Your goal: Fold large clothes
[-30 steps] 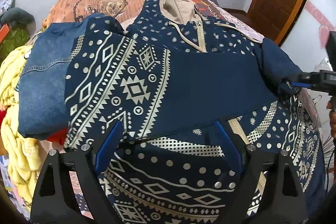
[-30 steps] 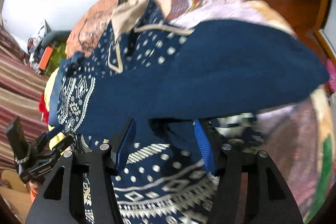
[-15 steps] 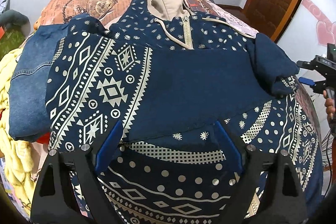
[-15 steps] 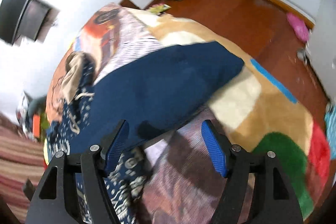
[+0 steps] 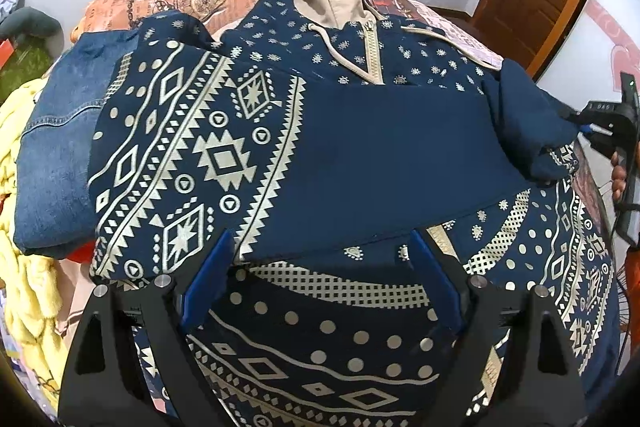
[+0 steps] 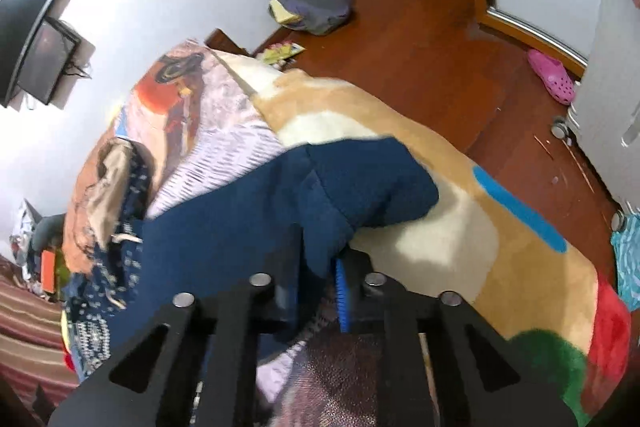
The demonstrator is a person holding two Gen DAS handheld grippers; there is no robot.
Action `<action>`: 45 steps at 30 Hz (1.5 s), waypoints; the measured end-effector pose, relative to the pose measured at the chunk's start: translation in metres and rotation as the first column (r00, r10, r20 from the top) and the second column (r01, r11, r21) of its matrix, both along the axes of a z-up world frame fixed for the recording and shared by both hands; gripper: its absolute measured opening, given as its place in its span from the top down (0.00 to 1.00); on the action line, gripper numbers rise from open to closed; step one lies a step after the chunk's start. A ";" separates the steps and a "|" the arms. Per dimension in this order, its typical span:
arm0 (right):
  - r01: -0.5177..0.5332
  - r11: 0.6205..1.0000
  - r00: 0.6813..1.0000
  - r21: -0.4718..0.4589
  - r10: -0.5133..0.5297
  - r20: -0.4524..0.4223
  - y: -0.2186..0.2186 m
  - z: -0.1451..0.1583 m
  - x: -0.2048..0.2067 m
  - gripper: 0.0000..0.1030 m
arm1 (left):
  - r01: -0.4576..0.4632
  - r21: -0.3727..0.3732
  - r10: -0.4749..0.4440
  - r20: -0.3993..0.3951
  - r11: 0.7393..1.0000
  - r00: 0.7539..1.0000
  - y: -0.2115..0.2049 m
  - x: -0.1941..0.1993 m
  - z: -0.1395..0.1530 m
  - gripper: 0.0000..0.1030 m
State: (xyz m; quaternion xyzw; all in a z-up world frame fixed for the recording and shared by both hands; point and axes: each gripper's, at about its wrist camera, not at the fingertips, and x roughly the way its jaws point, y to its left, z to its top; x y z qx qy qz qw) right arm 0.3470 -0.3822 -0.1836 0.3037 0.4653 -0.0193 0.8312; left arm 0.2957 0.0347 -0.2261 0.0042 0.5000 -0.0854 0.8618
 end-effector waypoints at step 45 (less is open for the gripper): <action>-0.852 0.523 0.520 -0.011 0.844 -0.131 0.385 0.030 -0.020 0.46 | -0.230 -0.201 0.246 0.060 0.952 0.967 0.147 -0.059 0.034 0.14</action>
